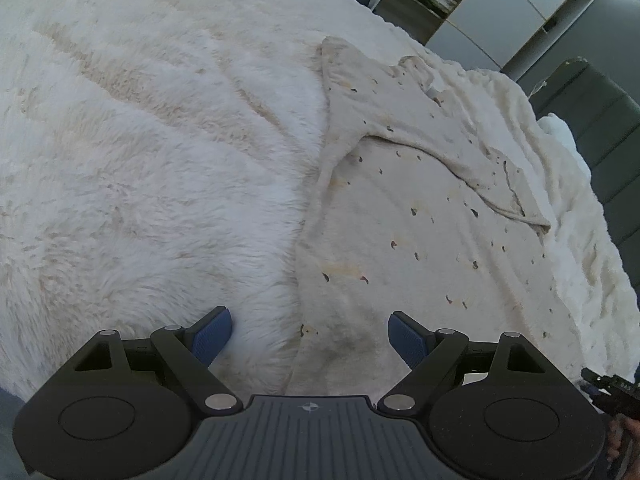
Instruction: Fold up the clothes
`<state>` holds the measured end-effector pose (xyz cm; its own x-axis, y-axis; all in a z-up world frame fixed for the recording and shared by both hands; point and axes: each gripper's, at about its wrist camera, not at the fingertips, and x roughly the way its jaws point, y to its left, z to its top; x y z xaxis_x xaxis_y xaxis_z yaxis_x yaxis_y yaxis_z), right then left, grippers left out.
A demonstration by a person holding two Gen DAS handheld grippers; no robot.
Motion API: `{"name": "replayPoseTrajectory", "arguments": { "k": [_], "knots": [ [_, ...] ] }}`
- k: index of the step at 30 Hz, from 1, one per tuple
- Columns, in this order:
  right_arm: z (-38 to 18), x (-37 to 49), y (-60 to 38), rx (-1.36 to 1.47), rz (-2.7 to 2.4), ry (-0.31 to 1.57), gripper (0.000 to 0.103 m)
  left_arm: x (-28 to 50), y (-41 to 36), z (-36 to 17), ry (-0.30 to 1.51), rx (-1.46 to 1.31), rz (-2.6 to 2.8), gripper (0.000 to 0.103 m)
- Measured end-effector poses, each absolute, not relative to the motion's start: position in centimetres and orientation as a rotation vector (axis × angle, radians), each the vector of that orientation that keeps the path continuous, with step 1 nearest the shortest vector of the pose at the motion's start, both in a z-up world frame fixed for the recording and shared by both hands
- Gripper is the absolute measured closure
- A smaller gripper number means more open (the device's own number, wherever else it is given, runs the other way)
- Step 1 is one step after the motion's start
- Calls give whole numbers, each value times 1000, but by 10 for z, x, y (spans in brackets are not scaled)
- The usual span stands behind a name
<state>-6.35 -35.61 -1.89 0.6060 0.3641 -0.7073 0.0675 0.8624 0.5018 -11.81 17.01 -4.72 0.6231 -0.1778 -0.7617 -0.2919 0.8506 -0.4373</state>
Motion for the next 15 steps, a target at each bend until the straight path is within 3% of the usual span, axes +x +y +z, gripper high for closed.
{"name": "replayPoseTrajectory", "arguments": {
  "k": [12, 15],
  "knots": [
    [-21, -63, -359, 549, 185, 909, 65, -117, 171, -47, 908, -573, 71, 21],
    [-22, -67, -368, 614, 218, 869, 58, -121, 172, -46, 889, -588, 70, 21]
  ]
}}
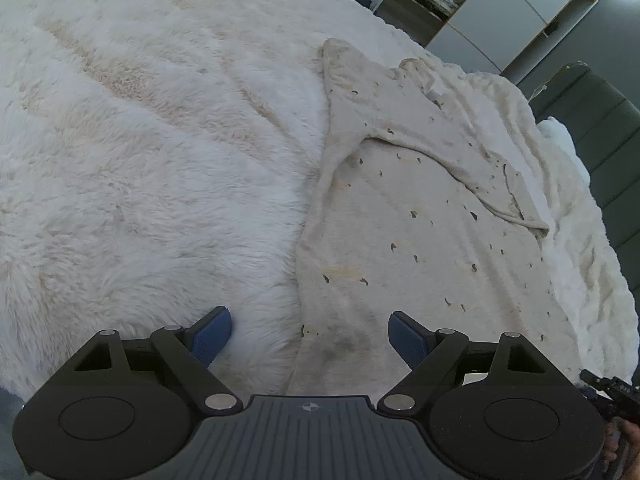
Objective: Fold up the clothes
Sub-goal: 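Close both grippers on the long side edge of the beige shirt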
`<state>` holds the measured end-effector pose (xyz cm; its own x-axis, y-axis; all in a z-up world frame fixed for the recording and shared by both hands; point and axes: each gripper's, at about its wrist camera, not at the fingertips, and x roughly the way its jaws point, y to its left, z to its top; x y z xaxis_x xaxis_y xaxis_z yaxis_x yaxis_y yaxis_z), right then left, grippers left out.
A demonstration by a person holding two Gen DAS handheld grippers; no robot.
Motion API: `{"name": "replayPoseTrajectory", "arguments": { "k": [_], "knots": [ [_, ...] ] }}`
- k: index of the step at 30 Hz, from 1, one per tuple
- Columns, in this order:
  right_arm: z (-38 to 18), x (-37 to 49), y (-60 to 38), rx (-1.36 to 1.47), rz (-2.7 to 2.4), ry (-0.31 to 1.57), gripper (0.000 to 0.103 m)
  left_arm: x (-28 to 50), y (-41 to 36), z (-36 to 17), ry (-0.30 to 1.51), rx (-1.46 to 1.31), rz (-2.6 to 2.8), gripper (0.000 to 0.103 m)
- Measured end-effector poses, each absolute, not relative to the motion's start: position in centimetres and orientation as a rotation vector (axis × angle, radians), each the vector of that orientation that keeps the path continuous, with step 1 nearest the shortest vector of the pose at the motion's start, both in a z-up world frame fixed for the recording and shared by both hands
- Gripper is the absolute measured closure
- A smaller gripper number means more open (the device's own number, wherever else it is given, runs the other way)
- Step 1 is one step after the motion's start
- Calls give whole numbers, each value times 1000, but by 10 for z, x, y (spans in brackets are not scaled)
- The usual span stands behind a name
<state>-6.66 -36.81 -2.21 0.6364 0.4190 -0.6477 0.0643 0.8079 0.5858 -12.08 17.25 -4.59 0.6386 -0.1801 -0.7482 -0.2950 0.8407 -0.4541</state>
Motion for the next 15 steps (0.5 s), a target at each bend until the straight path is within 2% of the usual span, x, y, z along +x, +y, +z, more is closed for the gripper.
{"name": "replayPoseTrajectory", "arguments": {
  "k": [4, 8, 9, 11, 12, 13, 14, 15],
  "knots": [
    [-31, -71, -389, 771, 232, 838, 56, -131, 179, -46, 851, -650, 60, 21],
    [-42, -57, -398, 851, 256, 923, 57, -139, 188, -49, 840, -725, 14, 21],
    [-44, -54, -397, 850, 260, 938, 60, -139, 188, -49, 844, -730, -3, 22],
    [-43, -50, -396, 831, 268, 952, 78, -140, 185, -48, 857, -727, -43, 23],
    [-41, -50, -394, 816, 272, 946, 92, -140, 183, -48, 860, -724, -52, 24],
    [-40, -50, -393, 801, 276, 941, 95, -140, 179, -48, 869, -714, -70, 26],
    [-39, -51, -392, 791, 279, 937, 96, -140, 176, -48, 880, -702, -76, 35],
    [-38, -51, -391, 791, 282, 936, 97, -140, 174, -48, 886, -696, -77, 50]
  ]
}}
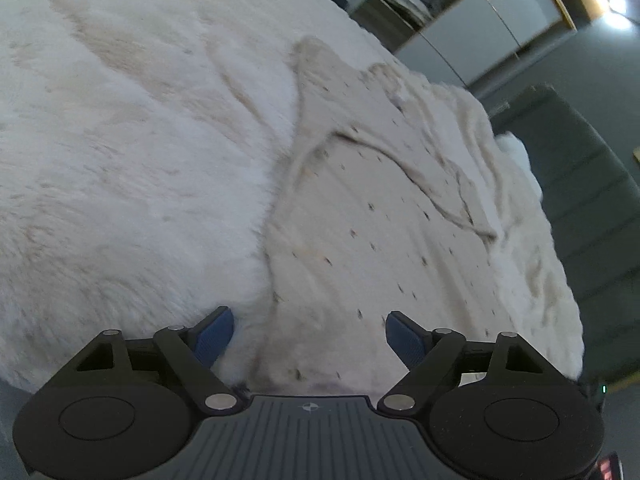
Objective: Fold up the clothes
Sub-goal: 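Close both grippers on the long side edge of the beige shirt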
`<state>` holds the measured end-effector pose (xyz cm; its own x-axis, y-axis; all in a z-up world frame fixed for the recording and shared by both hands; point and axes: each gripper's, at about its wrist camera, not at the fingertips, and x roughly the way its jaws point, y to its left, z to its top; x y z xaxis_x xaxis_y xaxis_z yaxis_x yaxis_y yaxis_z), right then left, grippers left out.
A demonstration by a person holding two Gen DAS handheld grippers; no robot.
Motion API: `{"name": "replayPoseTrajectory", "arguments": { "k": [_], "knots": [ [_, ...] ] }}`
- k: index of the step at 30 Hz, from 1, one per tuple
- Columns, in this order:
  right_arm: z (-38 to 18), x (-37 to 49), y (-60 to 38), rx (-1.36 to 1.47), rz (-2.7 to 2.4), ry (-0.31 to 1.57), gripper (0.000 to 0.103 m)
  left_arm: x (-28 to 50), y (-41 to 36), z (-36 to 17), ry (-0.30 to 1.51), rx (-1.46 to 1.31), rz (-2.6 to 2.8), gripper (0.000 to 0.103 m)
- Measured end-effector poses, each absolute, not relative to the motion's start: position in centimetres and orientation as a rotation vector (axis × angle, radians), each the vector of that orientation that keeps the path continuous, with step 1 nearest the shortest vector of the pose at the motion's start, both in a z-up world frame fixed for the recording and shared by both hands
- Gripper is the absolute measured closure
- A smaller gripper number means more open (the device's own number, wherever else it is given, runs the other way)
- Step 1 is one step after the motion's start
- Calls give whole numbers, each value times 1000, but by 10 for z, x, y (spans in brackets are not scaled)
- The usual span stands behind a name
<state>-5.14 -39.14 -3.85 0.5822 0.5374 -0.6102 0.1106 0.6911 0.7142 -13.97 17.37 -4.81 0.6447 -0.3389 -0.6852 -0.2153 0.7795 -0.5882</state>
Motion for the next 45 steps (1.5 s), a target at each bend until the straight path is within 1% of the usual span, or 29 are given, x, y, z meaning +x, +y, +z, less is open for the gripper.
{"name": "replayPoseTrajectory", "arguments": {
  "k": [1, 2, 3, 5, 6, 7, 9, 13, 17, 19, 20, 21, 22, 24, 27, 36, 39, 41, 45],
  "knots": [
    [-38, -52, -391, 789, 283, 934, 97, -138, 171, -50, 912, -692, -89, 60],
    [-37, -53, -391, 784, 280, 932, 98, -136, 167, -53, 948, -681, -99, 78],
    [-36, -53, -390, 778, 277, 928, 98, -134, 164, -53, 964, -665, -100, 79],
    [-33, -56, -390, 767, 273, 915, 98, -132, 159, -51, 983, -614, -111, 78],
    [-31, -56, -389, 761, 274, 915, 98, -132, 162, -52, 983, -630, -112, 75],
    [-31, -56, -388, 753, 276, 919, 97, -132, 164, -54, 982, -650, -112, 74],
    [-31, -54, -386, 735, 280, 932, 95, -132, 173, -58, 978, -700, -112, 67],
    [-34, -53, -389, 743, 279, 953, 88, -127, 188, -67, 986, -784, -116, 63],
    [-36, -49, -392, 746, 293, 964, 88, -108, 185, -73, 1091, -779, -206, 63],
    [-37, -45, -392, 750, 300, 966, 88, -101, 182, -74, 1132, -749, -229, 65],
    [-39, -42, -392, 753, 303, 971, 88, -98, 181, -76, 1150, -744, -230, 73],
    [-40, -41, -391, 756, 305, 976, 88, -98, 180, -78, 1159, -744, -231, 85],
    [-40, -40, -391, 756, 308, 979, 97, -96, 177, -80, 1178, -736, -239, 90],
    [-41, -37, -388, 748, 316, 987, 99, -95, 170, -77, 1188, -691, -242, 97],
    [-31, -43, -385, 723, 320, 959, 100, -100, 158, -56, 1121, -657, -299, 98],
    [40, -96, -394, 725, 378, 823, 102, -136, 190, -16, 943, -857, -314, 99],
    [53, -103, -394, 709, 385, 800, 102, -141, 194, -10, 945, -818, -304, 99],
    [56, -106, -396, 680, 364, 804, 102, -138, 191, -20, 981, -792, -289, 99],
    [31, -100, -400, 691, 315, 875, 102, -131, 186, -36, 1014, -804, -276, 99]
  ]
}}
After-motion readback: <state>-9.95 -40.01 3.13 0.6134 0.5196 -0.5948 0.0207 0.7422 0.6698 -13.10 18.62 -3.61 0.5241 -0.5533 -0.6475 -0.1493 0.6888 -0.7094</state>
